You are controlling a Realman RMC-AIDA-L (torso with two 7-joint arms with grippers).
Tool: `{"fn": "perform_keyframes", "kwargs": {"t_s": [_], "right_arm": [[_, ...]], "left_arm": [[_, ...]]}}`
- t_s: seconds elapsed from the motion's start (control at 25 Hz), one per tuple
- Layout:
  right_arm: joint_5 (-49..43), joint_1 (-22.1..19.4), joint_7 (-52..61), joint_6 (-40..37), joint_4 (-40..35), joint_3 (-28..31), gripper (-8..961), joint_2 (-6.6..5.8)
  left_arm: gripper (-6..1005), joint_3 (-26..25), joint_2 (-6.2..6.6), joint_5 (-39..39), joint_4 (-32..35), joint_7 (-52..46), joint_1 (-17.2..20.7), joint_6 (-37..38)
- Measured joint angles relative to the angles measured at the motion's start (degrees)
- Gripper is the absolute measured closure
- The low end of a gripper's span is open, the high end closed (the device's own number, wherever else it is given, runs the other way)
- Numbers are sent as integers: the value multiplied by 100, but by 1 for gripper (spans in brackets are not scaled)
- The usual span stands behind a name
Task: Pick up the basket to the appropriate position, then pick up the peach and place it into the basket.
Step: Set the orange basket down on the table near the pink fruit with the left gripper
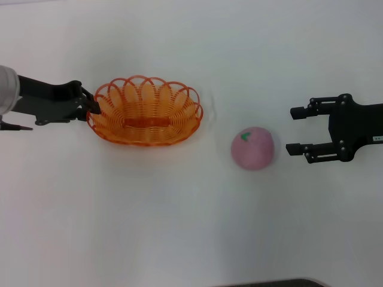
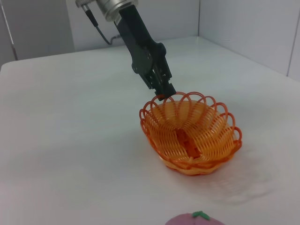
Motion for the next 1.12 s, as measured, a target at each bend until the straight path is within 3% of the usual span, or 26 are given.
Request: {"fn": "perform_keyframes", "kwargs": {"t_s": [0.36, 0.52, 0.6, 0.8, 0.88, 1.12], "right_arm": [[1, 35, 297, -20, 30, 245, 219, 44], [105, 108, 665, -34, 18, 372, 219, 69], [219, 127, 830, -43, 38, 380, 220, 70], [363, 157, 1215, -168, 38, 382, 294, 101], [410, 158, 1317, -202, 30, 383, 315, 111], [456, 212, 1698, -280, -2, 385, 325, 106]], "left_arm": [[592, 107, 33, -233, 1156, 589, 584, 169], [451, 61, 24, -953, 1956, 1679, 1088, 161], [380, -90, 21, -1705, 2186, 2655, 1363, 296], [317, -792, 6, -3839, 2150, 5305, 1912, 1611], [313, -1112, 9, -4253, 1982, 6146, 2038, 2264], [300, -1507, 3, -4323, 1444, 7701, 2469, 2908]]}}
